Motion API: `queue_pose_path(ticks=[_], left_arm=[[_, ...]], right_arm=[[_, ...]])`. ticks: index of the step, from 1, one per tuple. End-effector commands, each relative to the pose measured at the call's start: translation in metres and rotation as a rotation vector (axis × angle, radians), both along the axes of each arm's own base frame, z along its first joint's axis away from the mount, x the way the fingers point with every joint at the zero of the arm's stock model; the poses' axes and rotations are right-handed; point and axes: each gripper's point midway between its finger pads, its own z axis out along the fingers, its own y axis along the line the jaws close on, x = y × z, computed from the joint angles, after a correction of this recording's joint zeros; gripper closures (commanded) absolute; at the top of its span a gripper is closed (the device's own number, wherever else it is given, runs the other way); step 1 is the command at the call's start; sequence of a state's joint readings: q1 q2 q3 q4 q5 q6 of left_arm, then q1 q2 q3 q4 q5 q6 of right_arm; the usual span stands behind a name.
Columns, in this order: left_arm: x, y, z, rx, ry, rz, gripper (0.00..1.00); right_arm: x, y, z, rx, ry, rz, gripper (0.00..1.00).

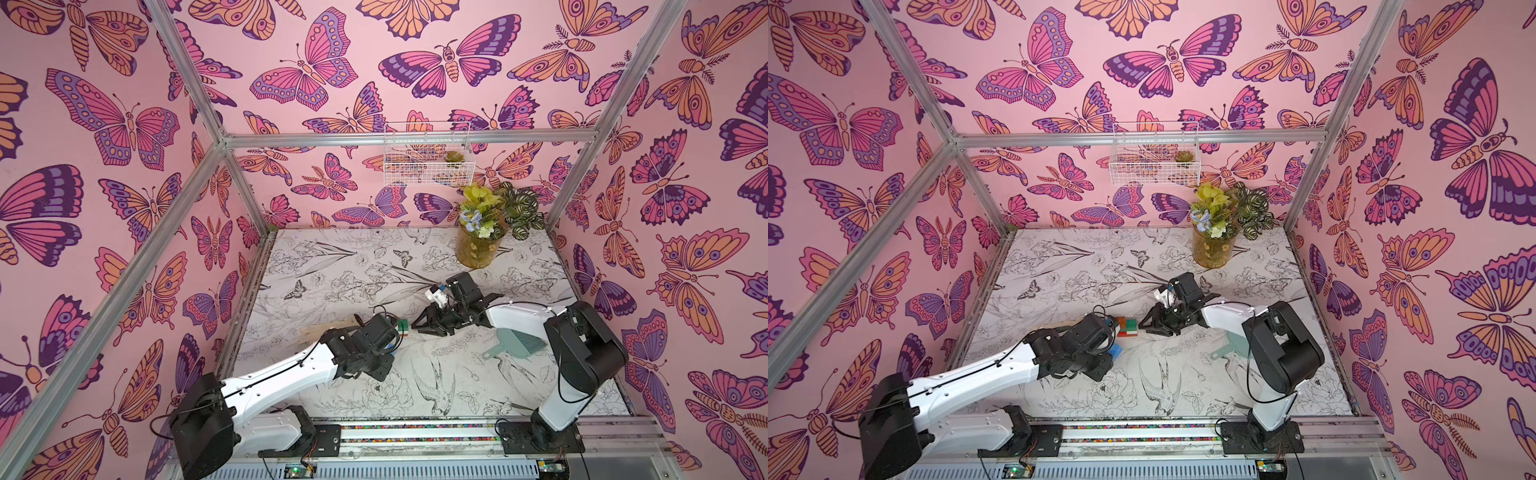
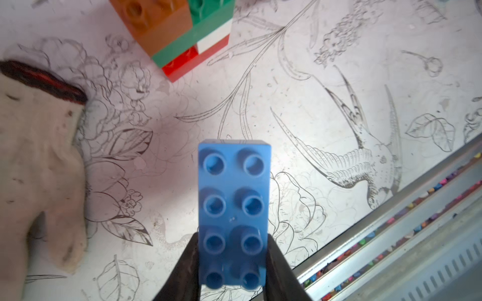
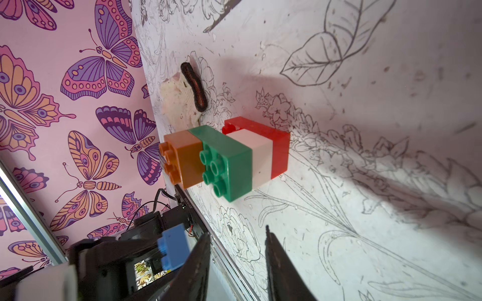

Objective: Assemble the number 5 with lego
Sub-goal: Pick up the lego brick from the center of the board, then assemble the lego brick with the lego brick.

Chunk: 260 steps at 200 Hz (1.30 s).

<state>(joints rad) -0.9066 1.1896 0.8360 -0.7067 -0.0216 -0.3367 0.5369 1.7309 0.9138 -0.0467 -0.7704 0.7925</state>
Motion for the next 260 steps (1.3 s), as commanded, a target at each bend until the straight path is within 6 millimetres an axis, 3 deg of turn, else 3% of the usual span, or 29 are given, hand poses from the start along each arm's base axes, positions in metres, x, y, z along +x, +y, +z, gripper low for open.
queue_pose_path(ticks=[1, 27, 40, 57, 75, 106, 135, 168, 207, 260], left_arm=[[-0.004, 0.005, 0.025, 0.046, -0.050, -0.140, 0.88], [0.001, -0.012, 0.053, 0.041, -0.141, -0.360, 0.86], [0.004, -0.020, 0.060, 0.057, -0.170, -0.474, 0.91], [0.005, -0.028, 0.061, 0.080, -0.189, -0.656, 1.00], [0.009, -0.032, 0.051, 0.078, -0.176, -0.788, 1.00], [0.036, -0.037, 0.072, -0.070, -0.197, -0.785, 1.00], [0.050, -0.034, 0.080, -0.092, -0.196, -0.840, 1.00], [0.057, -0.027, 0.068, -0.017, -0.152, -0.979, 1.00], [0.079, -0.019, 0.066, -0.053, -0.130, -0.974, 1.00], [0.092, -0.018, 0.043, -0.049, -0.110, -0.964, 1.00]], right_arm=[[0.004, -0.001, 0.009, 0.040, -0.019, -0.014, 0.62], [0.007, -0.002, 0.007, 0.068, -0.025, -0.037, 0.61], [0.009, -0.002, 0.006, 0.084, -0.028, -0.048, 0.61], [0.011, -0.001, 0.005, 0.099, -0.042, -0.059, 0.59], [0.014, 0.000, 0.003, 0.119, -0.048, -0.073, 0.58], [0.016, 0.001, 0.002, 0.153, -0.067, -0.092, 0.56], [0.017, 0.004, 0.002, 0.178, -0.073, -0.095, 0.55], [0.017, 0.007, 0.002, 0.185, -0.087, -0.093, 0.55], [0.017, 0.010, -0.002, 0.183, -0.082, -0.091, 0.55], [0.017, 0.018, -0.010, 0.208, -0.066, -0.084, 0.55]])
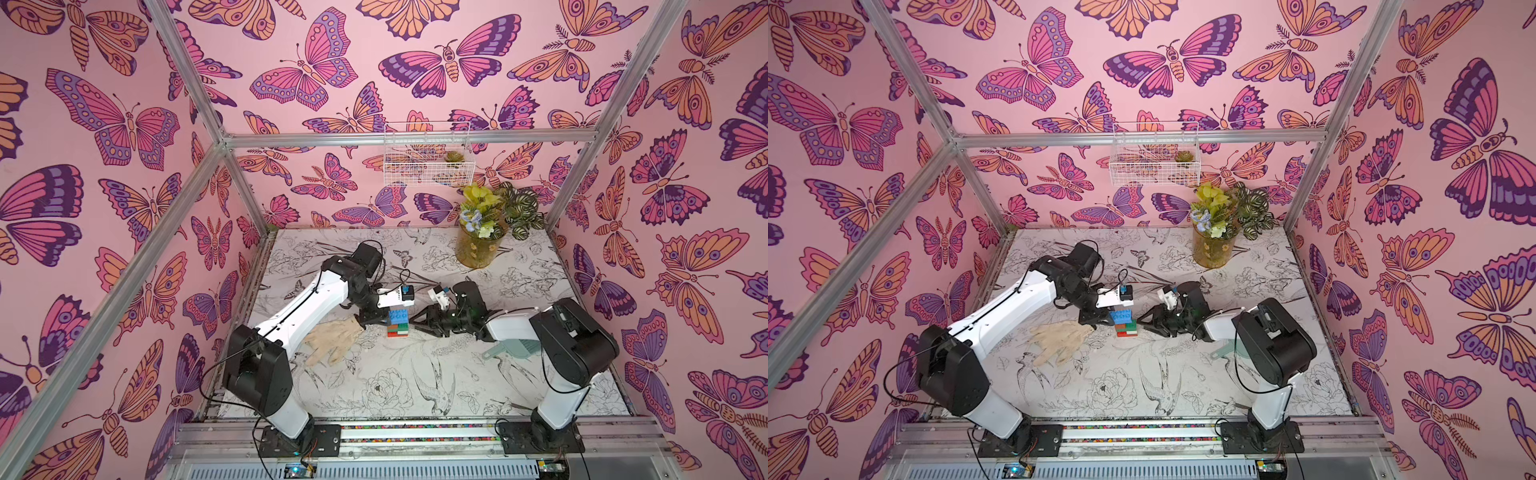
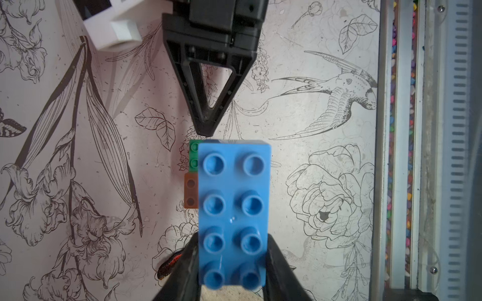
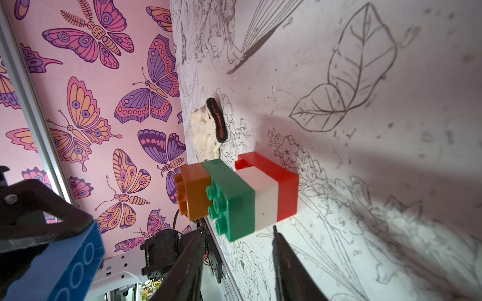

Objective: Assemble the number 5 with lego
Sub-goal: Assemble the lego brick with the lego brick.

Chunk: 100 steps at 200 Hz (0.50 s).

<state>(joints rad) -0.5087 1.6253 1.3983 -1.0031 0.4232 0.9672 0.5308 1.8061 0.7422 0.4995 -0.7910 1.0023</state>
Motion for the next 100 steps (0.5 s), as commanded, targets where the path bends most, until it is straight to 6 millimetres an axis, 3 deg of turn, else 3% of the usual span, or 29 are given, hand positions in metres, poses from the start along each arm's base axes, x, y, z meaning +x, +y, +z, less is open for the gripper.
queue_pose_path(ticks=[1, 100], left_arm=[[-0.003, -0.001, -0.009, -0.014, 0.030, -0.026, 1.00], [0.004, -0.002, -0.020, -0.038, 0.013, -0.002, 1.00]], right_arm=[[-0.001, 0.007, -0.001, 0.031, 0.001, 0.017, 0.55], [-0.003, 0.020, 0.000, 0.080, 0.002, 0.049, 0.55]])
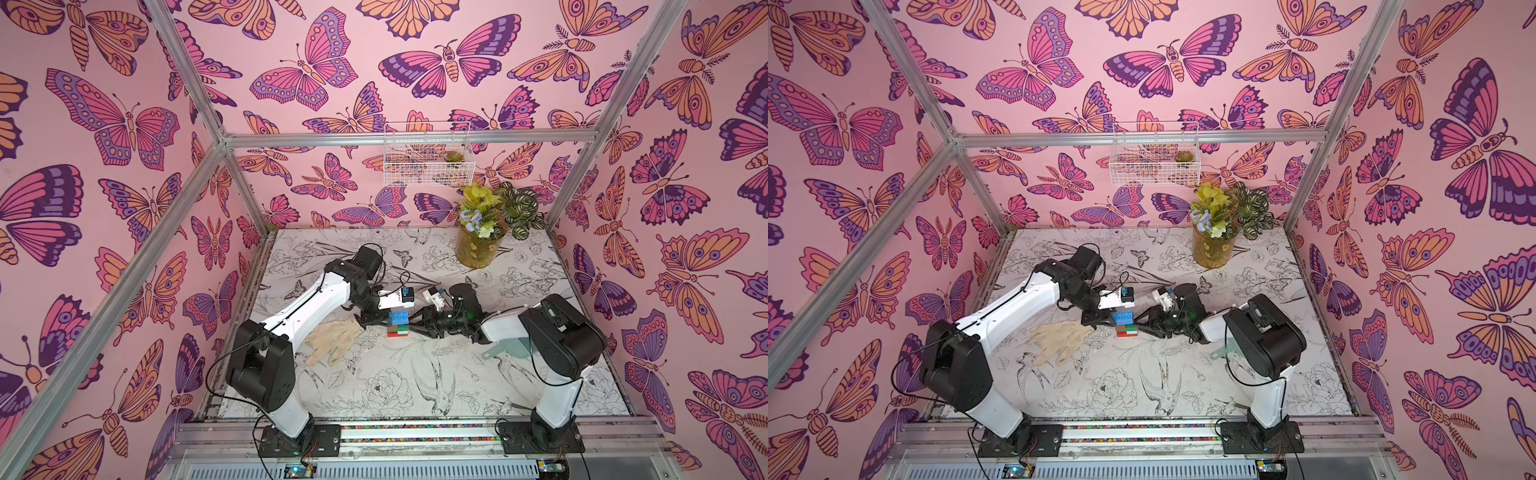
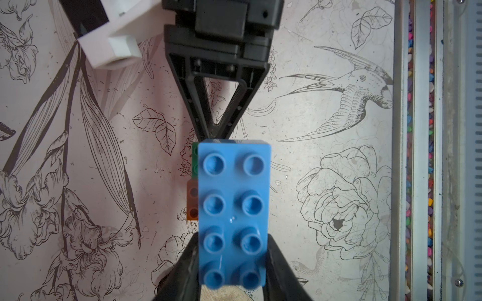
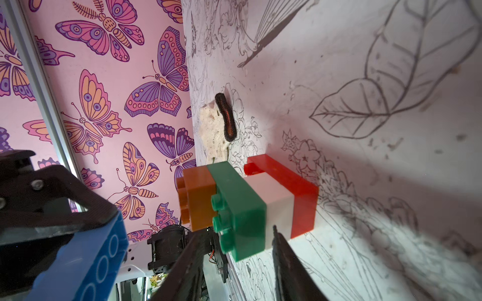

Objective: Assemble the number 5 with lego
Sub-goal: Assemble the lego brick with the lego brick.

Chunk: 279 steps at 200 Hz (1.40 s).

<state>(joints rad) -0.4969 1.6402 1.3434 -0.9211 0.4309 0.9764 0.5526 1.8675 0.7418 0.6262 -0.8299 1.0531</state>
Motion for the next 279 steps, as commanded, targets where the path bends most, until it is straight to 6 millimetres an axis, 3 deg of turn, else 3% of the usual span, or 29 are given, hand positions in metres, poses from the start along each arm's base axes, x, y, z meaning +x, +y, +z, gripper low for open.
queue_pose_path(ticks=[1, 124, 279], left_arm=[[-0.004, -0.002, -0.003, -0.027, 0.024, -0.004, 1.00], [0.000, -0.003, -0.017, -0.007, 0.049, -0.013, 1.00], [0.020, 0.000, -0.037, 0.058, 0.022, 0.011, 1.00]], right_arm=[[0.000, 0.006, 0.001, 0.021, 0.002, 0.015, 0.55], [0.000, 0.008, -0.015, 0.005, 0.027, 0.018, 0.62], [-0.002, 0.008, -0.023, -0.011, 0.048, 0.029, 0.62]])
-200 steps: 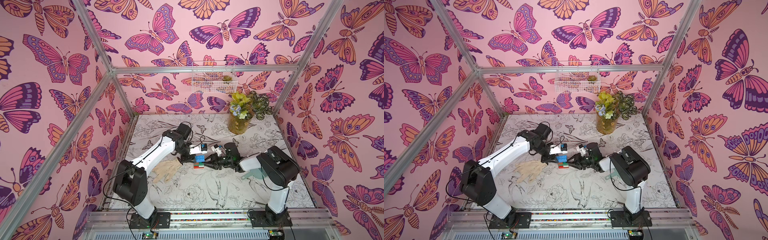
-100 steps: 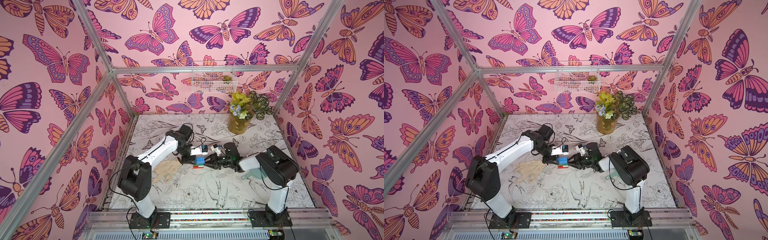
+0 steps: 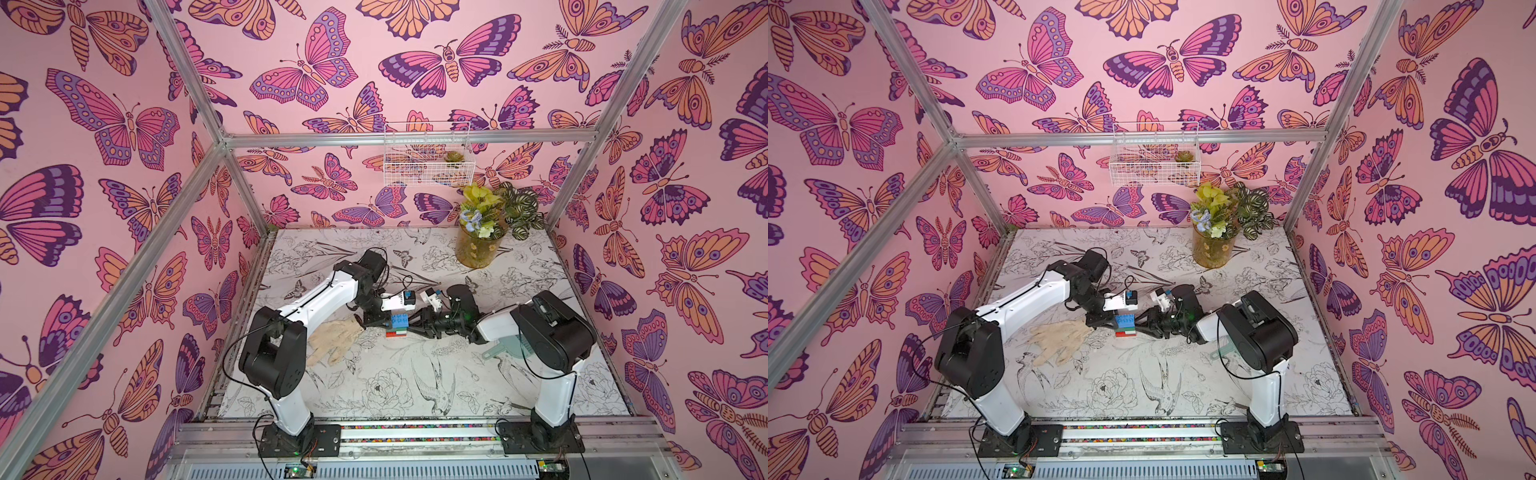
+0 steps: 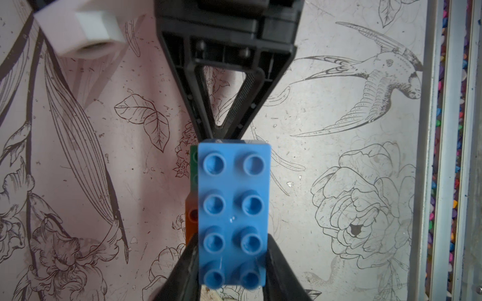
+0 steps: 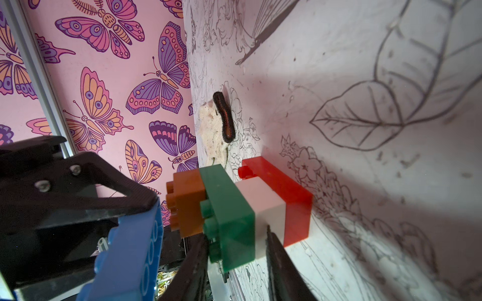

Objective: Assemble the number 5 with lego
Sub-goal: Assemble the lego brick with the lego brick.

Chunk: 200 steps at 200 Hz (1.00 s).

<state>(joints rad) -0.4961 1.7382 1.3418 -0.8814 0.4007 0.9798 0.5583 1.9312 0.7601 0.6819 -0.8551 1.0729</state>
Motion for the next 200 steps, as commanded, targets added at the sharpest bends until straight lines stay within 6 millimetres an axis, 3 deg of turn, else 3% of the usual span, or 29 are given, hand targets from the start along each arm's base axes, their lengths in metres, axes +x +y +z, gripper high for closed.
queue_pose_path(ticks=[1, 200], left_arm=[[0.009, 0.000, -0.003, 0.003, -0.017, 0.006, 1.00], [0.004, 0.009, -0.023, 0.037, 0.019, 0.007, 1.00]], right_arm=[[-0.003, 0.002, -0.014, -0.029, 0.030, 0.011, 0.62], [-0.003, 0.002, -0.015, -0.035, 0.035, 0.016, 0.62]])
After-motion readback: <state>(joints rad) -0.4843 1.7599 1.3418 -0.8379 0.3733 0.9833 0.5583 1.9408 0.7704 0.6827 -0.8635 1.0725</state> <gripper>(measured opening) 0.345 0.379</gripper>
